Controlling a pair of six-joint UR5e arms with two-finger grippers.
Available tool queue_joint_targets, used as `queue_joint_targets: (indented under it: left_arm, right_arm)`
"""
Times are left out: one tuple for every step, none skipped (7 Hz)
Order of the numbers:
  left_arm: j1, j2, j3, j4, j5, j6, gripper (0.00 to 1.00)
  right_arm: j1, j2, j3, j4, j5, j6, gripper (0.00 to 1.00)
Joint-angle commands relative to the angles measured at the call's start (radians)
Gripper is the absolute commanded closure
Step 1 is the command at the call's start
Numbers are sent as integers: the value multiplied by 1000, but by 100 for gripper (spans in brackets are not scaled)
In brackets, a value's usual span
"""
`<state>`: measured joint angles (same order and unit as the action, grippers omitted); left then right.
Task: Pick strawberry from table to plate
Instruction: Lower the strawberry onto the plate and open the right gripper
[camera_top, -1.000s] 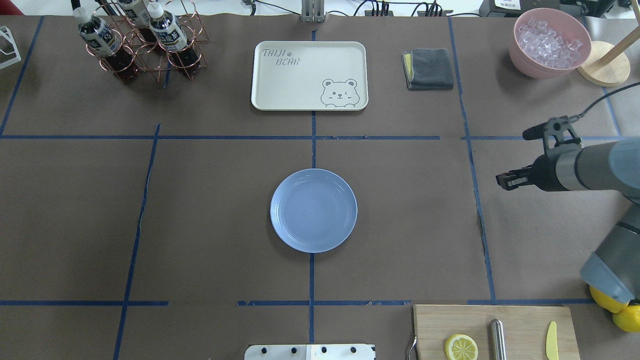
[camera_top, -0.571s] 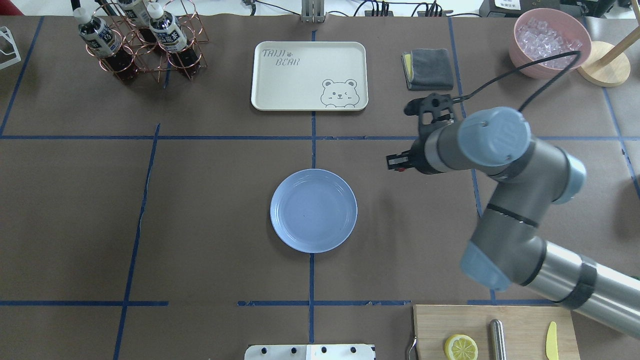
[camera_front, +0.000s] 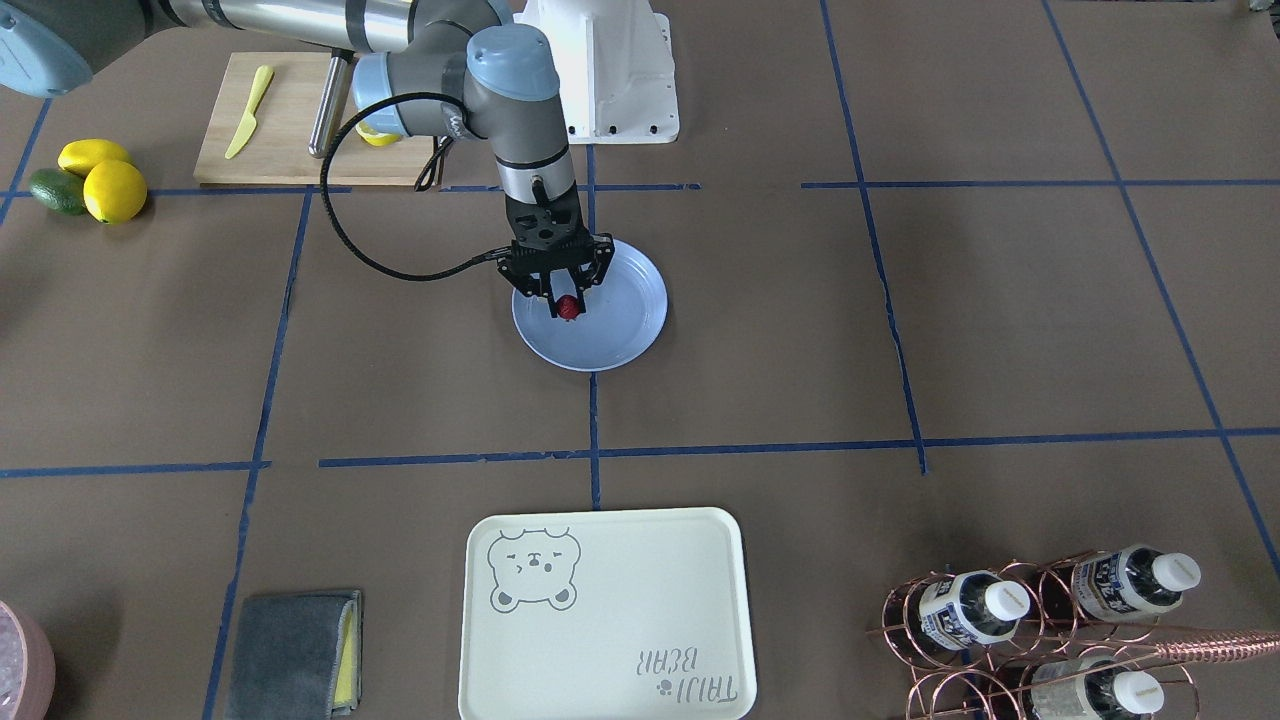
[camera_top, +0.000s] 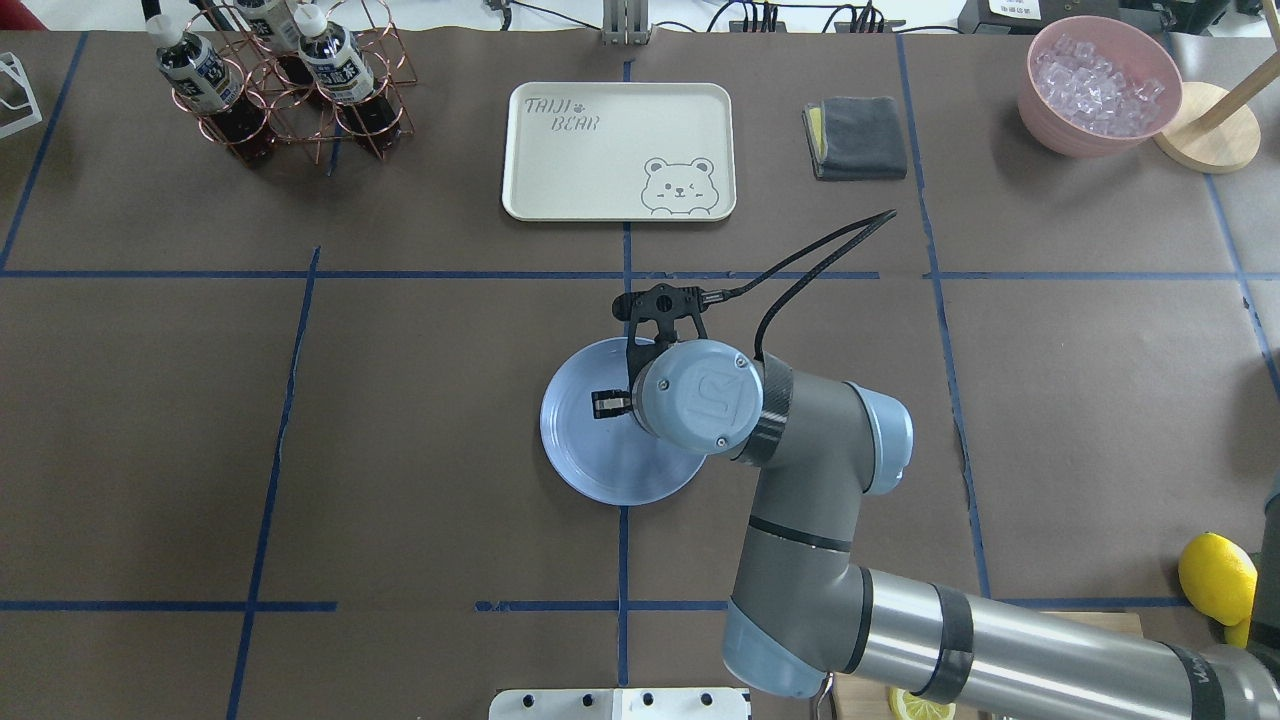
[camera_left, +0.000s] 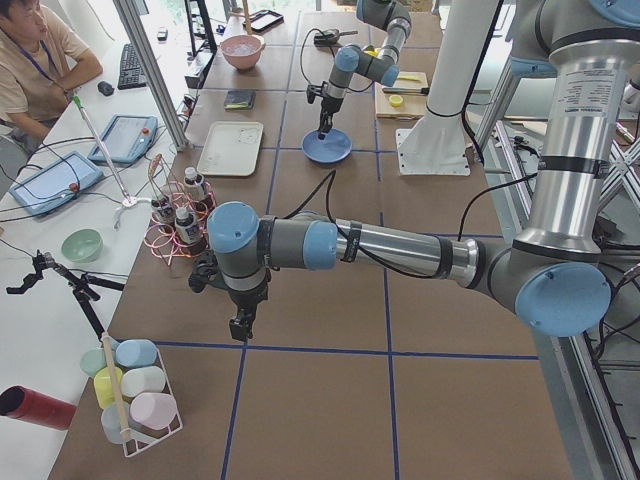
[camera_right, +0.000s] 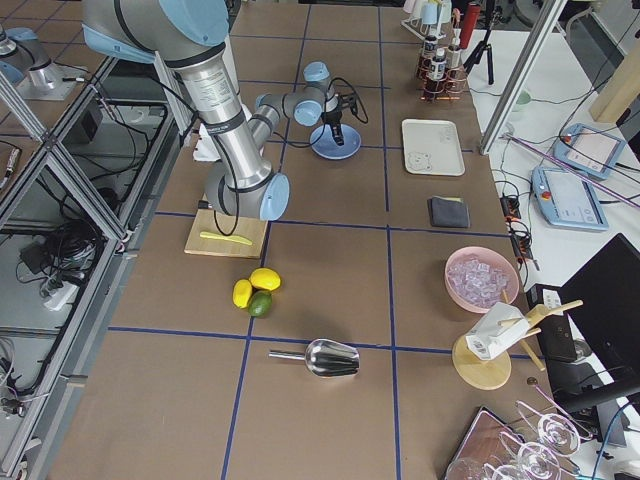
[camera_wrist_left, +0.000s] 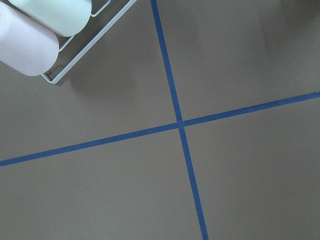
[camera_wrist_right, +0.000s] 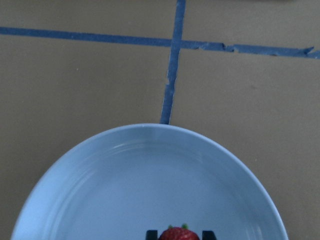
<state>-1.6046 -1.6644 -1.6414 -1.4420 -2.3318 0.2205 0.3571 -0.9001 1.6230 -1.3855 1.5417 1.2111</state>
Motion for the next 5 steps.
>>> queue_joint_targets:
  left_arm:
    - [0,0,2,0,-18,0,0]
    - [0,0,3,0,-17,0,0]
    - [-1,0,3,0,-17,0,0]
    - [0,0,6,0,-17,2,0]
    - [-1,0,5,0,-18,2,0]
  right_arm:
    - [-32,15,-25,-1,-41,28,100]
    - [-33,26,-25,-1,-43,31,100]
    - [-36,26,-25,0,-45,33,100]
    - [-36,26,-25,0,-60,33,100]
    - [-38,24,-31,0,-63,33,92]
